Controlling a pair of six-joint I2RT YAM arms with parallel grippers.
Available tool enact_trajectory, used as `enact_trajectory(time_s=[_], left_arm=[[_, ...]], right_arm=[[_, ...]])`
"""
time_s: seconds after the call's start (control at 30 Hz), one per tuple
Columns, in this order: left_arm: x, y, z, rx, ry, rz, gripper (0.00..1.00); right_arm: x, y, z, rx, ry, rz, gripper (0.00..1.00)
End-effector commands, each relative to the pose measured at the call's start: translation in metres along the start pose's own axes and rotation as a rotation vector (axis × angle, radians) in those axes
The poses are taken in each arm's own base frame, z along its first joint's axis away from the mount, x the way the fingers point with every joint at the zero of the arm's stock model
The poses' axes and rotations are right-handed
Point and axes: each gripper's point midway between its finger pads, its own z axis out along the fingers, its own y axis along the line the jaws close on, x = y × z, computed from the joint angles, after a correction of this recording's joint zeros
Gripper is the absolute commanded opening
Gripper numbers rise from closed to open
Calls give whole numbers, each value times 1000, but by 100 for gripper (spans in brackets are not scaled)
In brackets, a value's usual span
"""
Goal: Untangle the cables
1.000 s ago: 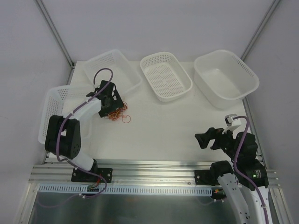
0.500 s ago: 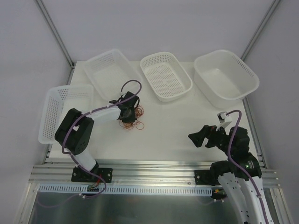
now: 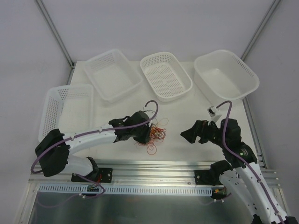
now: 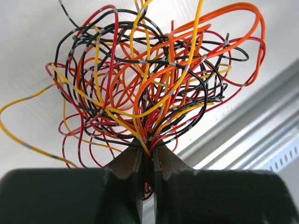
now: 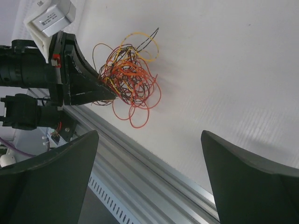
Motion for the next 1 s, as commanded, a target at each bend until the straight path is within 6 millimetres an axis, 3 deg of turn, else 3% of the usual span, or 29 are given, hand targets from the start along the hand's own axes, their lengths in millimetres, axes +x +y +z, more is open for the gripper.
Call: enact_trajectory(time_s=[0.0, 0.2, 0.53, 0.8, 0.93, 0.97], left_arm=[[10, -22, -9, 110, 2, 91, 3], [11, -39, -19, 176, -9, 128, 3], [11, -53, -25, 234, -1, 145, 3], [7, -57, -26, 243, -10, 148, 3], [5, -53, -25, 224, -21, 152, 1], [3, -53, -25, 222, -27, 154, 1]], right_arm=[[-9, 9, 18, -36, -6, -34, 96], [-7, 16, 53, -112, 71, -152, 84], [-13, 25, 92, -215, 75, -207, 71], [4, 21, 114, -249, 131, -192, 65], [8, 24, 118, -279, 146, -202, 50], [8, 25, 118, -282, 147, -209, 38]])
